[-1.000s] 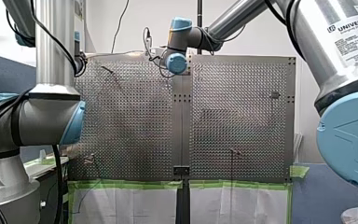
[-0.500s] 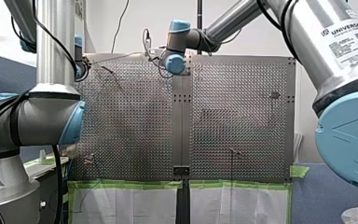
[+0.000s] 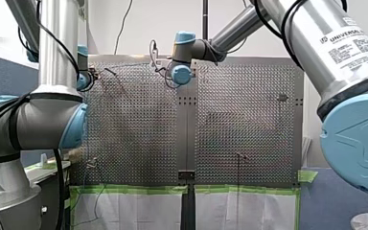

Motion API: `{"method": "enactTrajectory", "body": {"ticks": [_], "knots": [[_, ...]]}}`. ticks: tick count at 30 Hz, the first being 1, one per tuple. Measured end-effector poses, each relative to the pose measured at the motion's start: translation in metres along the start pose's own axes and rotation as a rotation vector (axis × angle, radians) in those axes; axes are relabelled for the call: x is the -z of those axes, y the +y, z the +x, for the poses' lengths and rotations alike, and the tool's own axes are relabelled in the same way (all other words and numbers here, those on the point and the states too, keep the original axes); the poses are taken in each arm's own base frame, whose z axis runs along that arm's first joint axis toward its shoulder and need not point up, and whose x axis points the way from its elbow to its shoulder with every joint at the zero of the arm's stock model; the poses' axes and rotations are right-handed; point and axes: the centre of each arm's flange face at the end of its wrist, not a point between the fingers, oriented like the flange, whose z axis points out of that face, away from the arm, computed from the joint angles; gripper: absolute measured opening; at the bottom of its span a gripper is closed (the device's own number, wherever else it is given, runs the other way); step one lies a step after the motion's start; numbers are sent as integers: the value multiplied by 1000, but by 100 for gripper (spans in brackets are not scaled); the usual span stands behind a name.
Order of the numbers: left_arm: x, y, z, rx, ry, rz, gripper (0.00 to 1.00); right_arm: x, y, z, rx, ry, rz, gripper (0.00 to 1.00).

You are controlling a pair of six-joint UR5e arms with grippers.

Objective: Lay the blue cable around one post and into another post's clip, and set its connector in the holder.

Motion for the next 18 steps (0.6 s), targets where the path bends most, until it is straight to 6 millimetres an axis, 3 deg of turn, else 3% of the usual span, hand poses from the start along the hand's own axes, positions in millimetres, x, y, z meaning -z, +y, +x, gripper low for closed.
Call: {"method": "enactTrajectory", "body": {"ticks": [9,18], "knots": [[1,-3,18,6,38,0,100,-2,22,-15,5,-45,-46,0],[6,-1,33,0,82,-33,100,16,46,-77,48,-204,-113,0]]}}
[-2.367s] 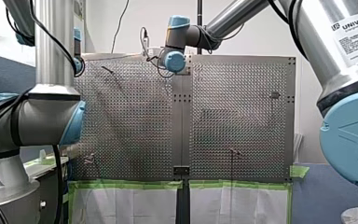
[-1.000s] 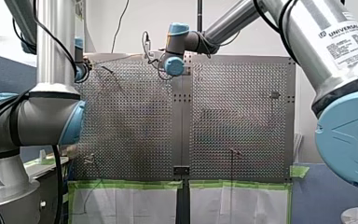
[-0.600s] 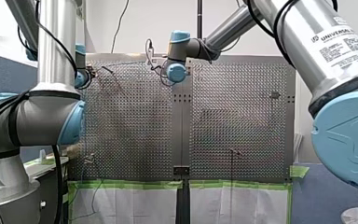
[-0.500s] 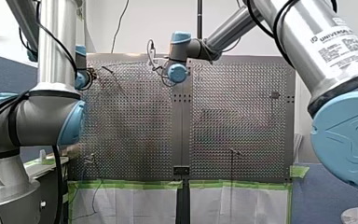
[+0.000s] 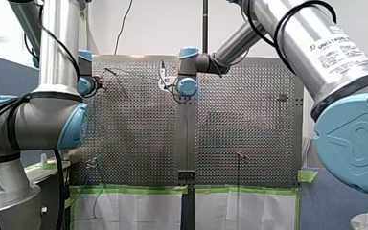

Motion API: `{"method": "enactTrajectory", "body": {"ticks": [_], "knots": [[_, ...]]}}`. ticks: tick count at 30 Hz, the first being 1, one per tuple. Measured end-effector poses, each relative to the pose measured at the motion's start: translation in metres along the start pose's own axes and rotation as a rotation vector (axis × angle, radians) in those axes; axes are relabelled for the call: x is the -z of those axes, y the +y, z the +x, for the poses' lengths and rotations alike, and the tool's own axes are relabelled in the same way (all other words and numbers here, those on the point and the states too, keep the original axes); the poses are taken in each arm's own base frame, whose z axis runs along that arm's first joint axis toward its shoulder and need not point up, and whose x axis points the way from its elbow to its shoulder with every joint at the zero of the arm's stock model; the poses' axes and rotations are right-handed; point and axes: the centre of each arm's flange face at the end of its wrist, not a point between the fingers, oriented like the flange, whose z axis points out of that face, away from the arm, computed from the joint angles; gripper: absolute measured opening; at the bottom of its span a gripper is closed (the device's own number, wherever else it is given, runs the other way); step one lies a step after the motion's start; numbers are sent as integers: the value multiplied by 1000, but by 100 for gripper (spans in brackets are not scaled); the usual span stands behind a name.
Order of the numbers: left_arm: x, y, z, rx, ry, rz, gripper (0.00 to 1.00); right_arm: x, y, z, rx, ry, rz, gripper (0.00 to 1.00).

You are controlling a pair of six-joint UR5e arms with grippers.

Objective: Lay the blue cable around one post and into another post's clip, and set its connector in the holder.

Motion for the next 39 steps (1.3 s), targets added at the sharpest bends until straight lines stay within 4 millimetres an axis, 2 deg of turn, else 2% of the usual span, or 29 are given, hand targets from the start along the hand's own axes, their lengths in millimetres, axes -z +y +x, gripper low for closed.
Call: {"method": "enactTrajectory", "body": {"ticks": [4,10,27,39], "knots": [[1,1,0,4,1,-16,100,8,9,-21,-10,-34,-30,0],[1,1,1,15,2,-19,100,17,23,-43,-43,-38,-75,0],[2,-5,4,29,9,-8,100,52,60,-98,-71,-32,-235,0],[3,-6,5,33,10,-7,100,88,82,-133,-87,-25,-357,0]]}}
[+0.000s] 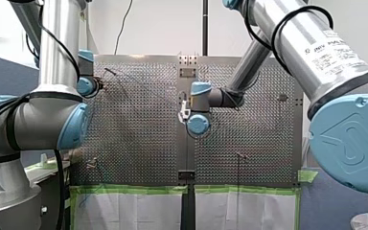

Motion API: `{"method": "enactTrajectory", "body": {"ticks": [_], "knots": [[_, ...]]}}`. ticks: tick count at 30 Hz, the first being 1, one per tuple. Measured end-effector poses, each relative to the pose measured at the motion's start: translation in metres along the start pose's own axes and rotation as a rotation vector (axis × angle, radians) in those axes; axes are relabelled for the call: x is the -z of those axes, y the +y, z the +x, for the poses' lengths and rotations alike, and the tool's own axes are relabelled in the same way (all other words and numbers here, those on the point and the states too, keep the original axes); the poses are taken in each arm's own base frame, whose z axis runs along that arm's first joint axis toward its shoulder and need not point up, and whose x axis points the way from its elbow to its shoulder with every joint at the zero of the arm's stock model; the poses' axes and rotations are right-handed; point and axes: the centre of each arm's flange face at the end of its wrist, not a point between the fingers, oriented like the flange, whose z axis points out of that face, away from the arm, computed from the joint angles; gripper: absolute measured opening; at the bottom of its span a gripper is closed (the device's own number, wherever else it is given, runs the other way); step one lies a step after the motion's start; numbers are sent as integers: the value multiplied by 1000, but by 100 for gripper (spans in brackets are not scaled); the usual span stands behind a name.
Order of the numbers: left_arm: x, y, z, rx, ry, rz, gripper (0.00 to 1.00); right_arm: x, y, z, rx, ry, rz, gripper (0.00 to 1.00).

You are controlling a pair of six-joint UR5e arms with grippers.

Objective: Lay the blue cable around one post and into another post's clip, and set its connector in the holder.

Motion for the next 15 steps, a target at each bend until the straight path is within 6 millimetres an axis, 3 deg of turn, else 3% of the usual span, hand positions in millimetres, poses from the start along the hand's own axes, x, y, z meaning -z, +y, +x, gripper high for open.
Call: {"method": "enactTrajectory", "body": {"ticks": [6,15], "knots": [[0,0,0,0,0,1,100,16,20,-30,-1,-15,-55,0],[-1,2,-1,3,-3,2,100,49,61,-98,-25,-73,-126,0]]}}
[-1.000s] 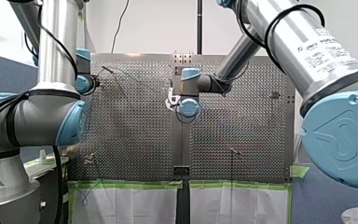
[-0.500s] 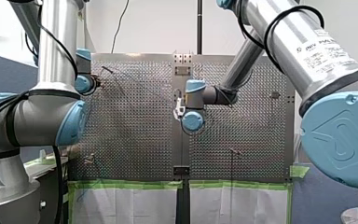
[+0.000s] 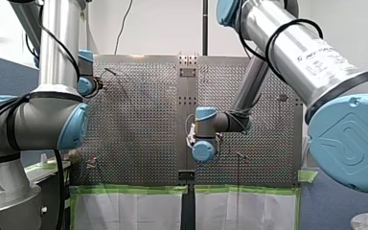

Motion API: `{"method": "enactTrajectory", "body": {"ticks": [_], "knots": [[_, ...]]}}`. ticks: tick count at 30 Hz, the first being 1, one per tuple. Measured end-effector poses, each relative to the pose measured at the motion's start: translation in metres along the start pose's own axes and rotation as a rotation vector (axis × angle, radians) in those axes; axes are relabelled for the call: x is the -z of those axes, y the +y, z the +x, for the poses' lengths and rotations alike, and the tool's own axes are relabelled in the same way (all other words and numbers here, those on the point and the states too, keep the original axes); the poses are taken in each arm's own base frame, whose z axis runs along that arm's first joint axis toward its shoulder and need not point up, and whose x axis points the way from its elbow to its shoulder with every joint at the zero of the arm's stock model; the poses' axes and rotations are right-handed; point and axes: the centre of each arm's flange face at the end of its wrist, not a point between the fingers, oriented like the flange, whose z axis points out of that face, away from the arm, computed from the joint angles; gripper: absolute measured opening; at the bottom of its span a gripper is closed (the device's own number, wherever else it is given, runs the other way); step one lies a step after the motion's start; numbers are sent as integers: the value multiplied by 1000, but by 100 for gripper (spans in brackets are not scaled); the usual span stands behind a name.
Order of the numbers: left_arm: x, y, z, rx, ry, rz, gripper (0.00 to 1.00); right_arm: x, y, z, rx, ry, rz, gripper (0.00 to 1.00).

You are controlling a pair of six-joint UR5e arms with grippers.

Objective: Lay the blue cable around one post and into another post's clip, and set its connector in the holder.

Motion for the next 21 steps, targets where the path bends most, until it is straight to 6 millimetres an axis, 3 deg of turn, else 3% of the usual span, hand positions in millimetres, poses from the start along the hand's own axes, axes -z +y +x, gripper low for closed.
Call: {"method": "enactTrajectory", "body": {"ticks": [10,21], "knots": [[0,-1,0,1,1,2,100,13,77,-67,78,-74,-65,0],[0,-3,1,-5,4,5,100,13,142,-78,162,-97,-67,0]]}}
